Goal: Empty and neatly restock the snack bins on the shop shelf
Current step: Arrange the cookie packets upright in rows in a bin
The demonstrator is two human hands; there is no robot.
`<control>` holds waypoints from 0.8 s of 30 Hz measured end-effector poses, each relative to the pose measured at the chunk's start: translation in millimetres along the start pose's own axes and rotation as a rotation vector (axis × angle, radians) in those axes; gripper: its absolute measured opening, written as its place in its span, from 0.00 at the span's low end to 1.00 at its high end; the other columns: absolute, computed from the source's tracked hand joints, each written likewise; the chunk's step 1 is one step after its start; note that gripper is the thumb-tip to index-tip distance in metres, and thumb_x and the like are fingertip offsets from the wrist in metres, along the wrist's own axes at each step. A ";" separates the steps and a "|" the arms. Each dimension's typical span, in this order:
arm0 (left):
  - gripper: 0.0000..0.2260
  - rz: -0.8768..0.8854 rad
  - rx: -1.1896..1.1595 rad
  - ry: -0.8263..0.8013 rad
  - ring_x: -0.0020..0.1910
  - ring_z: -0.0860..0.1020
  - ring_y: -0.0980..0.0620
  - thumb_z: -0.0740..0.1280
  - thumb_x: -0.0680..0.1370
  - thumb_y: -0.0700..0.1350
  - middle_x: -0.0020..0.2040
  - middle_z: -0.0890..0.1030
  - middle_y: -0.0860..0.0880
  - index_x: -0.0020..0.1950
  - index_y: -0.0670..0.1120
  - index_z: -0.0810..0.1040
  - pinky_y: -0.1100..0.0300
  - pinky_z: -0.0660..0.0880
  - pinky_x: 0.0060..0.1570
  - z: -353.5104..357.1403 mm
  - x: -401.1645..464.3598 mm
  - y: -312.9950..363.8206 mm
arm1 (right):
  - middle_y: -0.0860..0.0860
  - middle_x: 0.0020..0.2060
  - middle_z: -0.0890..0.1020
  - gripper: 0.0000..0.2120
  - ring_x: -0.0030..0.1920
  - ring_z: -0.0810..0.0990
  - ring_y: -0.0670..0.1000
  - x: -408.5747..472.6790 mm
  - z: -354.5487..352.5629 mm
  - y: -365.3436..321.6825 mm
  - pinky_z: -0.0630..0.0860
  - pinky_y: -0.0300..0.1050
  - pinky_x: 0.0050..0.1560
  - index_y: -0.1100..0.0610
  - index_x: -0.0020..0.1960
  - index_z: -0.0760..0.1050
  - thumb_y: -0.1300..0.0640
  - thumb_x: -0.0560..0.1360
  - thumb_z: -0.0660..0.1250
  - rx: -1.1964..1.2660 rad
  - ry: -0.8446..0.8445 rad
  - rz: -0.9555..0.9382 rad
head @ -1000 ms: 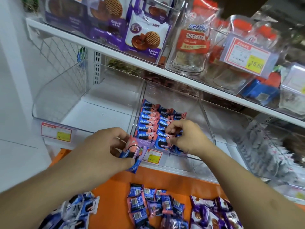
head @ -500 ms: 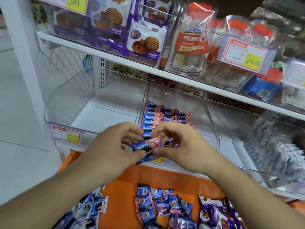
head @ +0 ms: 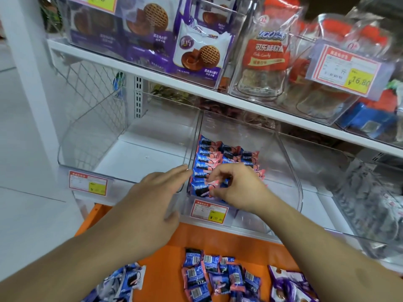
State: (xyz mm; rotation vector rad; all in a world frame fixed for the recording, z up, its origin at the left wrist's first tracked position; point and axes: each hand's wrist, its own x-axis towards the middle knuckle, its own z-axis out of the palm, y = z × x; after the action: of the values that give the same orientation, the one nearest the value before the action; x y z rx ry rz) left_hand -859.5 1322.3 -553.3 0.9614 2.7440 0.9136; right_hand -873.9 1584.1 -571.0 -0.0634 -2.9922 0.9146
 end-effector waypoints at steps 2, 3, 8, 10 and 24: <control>0.39 -0.011 -0.010 0.014 0.79 0.51 0.65 0.66 0.82 0.45 0.81 0.50 0.71 0.82 0.67 0.46 0.65 0.52 0.75 0.8 1.2 0.8 | 0.42 0.45 0.83 0.11 0.49 0.81 0.44 5.0 2.7 0.8 0.78 0.41 0.50 0.46 0.44 0.85 0.57 0.68 0.84 -0.070 0.007 -0.024; 0.39 -0.016 -0.019 0.023 0.79 0.51 0.66 0.66 0.82 0.44 0.80 0.51 0.71 0.82 0.68 0.47 0.65 0.52 0.74 0.7 1.7 1.7 | 0.42 0.47 0.81 0.11 0.51 0.79 0.45 7.7 2.9 1.5 0.78 0.43 0.52 0.46 0.43 0.85 0.55 0.66 0.85 -0.078 0.003 -0.027; 0.38 -0.026 -0.034 0.039 0.78 0.52 0.67 0.65 0.81 0.42 0.80 0.54 0.71 0.82 0.69 0.49 0.68 0.52 0.72 0.1 2.1 3.3 | 0.42 0.48 0.79 0.13 0.53 0.76 0.46 15.1 1.7 5.0 0.78 0.48 0.57 0.45 0.42 0.85 0.53 0.63 0.87 -0.117 -0.072 -0.028; 0.38 -0.023 -0.025 0.036 0.78 0.51 0.67 0.65 0.81 0.43 0.80 0.54 0.71 0.82 0.69 0.49 0.68 0.50 0.71 0.2 1.5 3.3 | 0.42 0.48 0.78 0.13 0.55 0.75 0.47 15.5 1.9 6.3 0.77 0.49 0.58 0.44 0.42 0.85 0.51 0.62 0.87 -0.125 -0.077 -0.035; 0.29 0.077 -0.019 0.079 0.69 0.60 0.71 0.68 0.80 0.46 0.75 0.66 0.69 0.78 0.66 0.64 0.76 0.59 0.61 -3.3 -4.9 4.0 | 0.43 0.47 0.82 0.12 0.51 0.80 0.43 -37.7 -37.6 -4.2 0.72 0.35 0.53 0.45 0.45 0.86 0.57 0.68 0.84 0.086 0.150 -0.082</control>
State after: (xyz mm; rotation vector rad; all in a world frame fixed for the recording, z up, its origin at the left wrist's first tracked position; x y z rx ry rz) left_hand -854.4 1320.1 -548.9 1.0571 2.7743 1.0094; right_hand -835.6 1600.0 -537.5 -0.0078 -2.7928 0.9807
